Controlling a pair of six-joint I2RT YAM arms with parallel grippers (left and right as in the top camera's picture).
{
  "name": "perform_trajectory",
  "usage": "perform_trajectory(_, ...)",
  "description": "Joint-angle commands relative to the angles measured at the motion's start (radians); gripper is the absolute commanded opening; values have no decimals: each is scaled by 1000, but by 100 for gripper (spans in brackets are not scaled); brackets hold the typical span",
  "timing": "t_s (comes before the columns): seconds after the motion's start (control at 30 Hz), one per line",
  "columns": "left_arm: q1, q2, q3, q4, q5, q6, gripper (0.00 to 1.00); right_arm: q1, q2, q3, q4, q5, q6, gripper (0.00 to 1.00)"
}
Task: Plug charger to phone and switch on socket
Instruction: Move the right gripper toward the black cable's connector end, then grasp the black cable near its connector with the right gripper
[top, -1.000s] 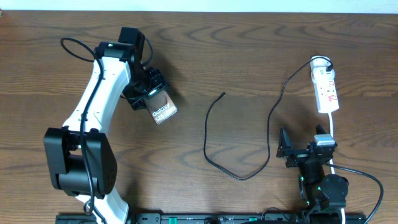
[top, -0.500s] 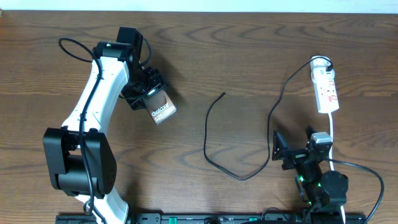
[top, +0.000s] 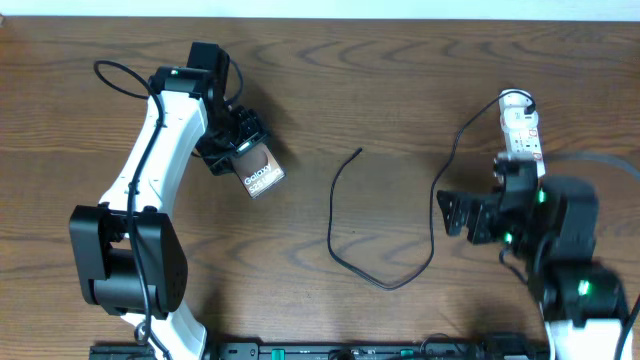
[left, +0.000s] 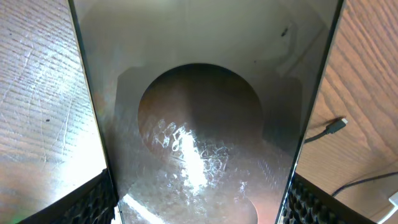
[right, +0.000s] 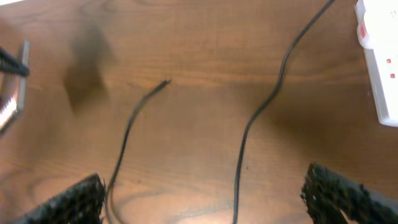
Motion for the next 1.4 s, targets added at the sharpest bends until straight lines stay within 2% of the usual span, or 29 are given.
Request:
perform_trajectory(0.0, 13, -24, 22, -5, 16, -2, 62, -2, 145, 175, -63, -20, -47, 99)
perform_trajectory(0.17, 58, -24, 27, -5, 39, -1, 61, -2, 242, 216, -19, -202, -52, 99)
perform_trajectory(0.33, 110, -26, 34, -6, 59, -1, 61, 21, 310, 215, 106, -318, 47, 99)
perform_trajectory(0.43, 128, -26, 34, -6, 68, -1, 61, 74, 359, 220, 149, -251, 134, 99)
perform_trajectory(0.53, 135, -26, 34, -6, 68, -1, 61, 156, 436, 258, 154, -123, 240, 95)
perform_trajectory(0.7, 135, -26, 34, -3, 68, -1, 61, 257, 636, 446, 84, -15, 363, 81)
perform_trajectory(0.83, 135, -26, 34, 2, 67, -1, 61, 308, 826, 629, 20, 80, 496, 63)
perform_trajectory(1.03, 135, -26, 34, 5, 68, -1, 61, 334, 986, 689, 52, 136, 684, 58)
perform_trajectory(1.2, 135, -26, 34, 5, 68, -1, 61, 359, 1096, 689, 75, 146, 760, 49)
perform_trajectory(1.37, 135, -26, 34, 5, 68, -1, 61, 383, 1181, 689, 81, 154, 806, 47)
